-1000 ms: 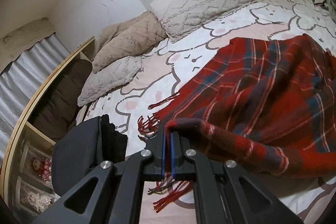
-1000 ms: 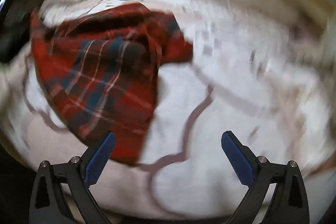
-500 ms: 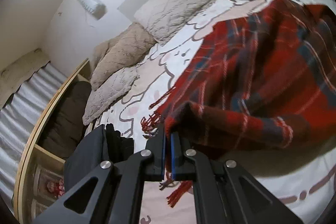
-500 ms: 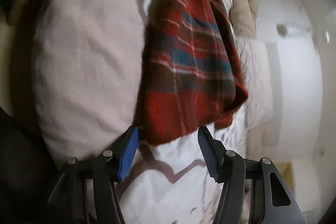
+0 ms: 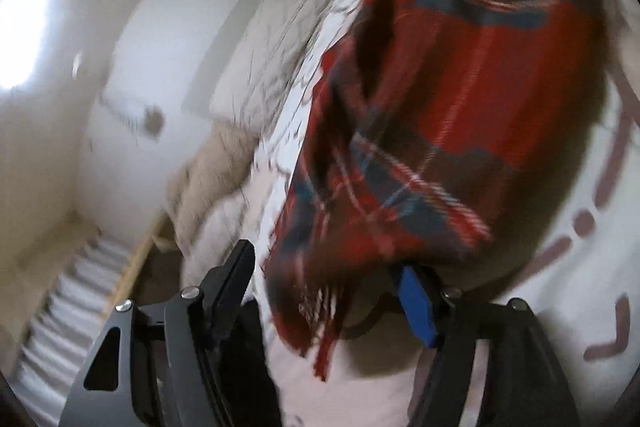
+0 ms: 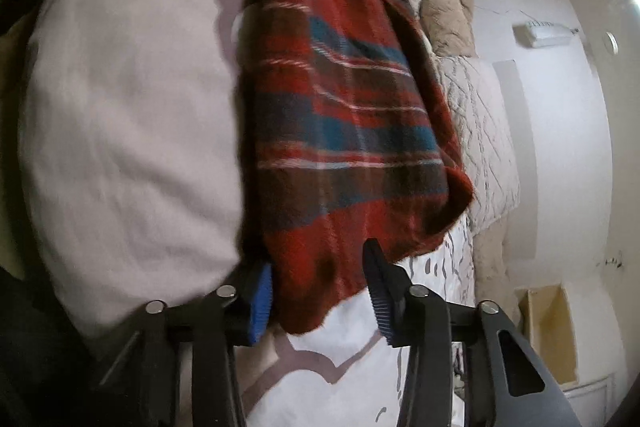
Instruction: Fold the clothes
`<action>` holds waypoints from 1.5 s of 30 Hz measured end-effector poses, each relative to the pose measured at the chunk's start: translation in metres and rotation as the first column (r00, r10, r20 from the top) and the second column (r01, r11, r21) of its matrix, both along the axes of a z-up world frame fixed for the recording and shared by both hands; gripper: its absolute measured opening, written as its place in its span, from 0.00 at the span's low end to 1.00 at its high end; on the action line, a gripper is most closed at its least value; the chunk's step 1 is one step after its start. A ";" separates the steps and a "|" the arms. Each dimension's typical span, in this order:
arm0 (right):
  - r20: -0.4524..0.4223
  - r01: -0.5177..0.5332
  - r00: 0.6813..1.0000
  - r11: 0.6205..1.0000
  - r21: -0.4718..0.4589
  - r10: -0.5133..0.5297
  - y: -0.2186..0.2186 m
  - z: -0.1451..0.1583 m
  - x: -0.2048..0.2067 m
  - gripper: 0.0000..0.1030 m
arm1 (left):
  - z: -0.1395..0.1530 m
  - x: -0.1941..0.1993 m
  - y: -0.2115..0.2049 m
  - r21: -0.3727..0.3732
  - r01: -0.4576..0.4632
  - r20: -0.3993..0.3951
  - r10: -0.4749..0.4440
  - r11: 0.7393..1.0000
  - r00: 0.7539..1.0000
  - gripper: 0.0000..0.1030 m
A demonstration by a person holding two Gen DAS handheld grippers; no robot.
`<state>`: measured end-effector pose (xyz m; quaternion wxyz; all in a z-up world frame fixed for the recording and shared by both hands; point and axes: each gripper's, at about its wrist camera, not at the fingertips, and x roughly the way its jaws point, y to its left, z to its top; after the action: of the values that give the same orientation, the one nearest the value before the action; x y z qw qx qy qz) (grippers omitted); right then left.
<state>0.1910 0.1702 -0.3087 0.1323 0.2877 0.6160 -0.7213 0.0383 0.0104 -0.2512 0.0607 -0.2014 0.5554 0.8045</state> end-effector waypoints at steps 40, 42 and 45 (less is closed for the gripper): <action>-0.054 0.199 0.977 0.972 -0.122 -0.207 -0.020 -0.016 -0.032 0.08 | -0.054 -0.029 -0.052 -0.382 0.031 -0.153 -0.097 0.924 0.983 0.47; -0.037 0.222 0.973 0.965 -0.138 -0.229 -0.018 -0.014 -0.035 0.08 | -0.053 -0.034 -0.052 -0.374 0.012 -0.148 -0.073 0.927 0.986 0.47; 0.007 0.257 0.966 0.953 -0.160 -0.259 -0.017 -0.010 -0.042 0.08 | -0.053 -0.040 -0.051 -0.360 -0.006 -0.140 -0.048 0.933 0.989 0.46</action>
<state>0.1485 0.1532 -0.3185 0.0553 0.3490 0.5145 -0.7813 -0.0013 -0.0410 -0.3039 -0.0097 -0.1435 0.6982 0.7013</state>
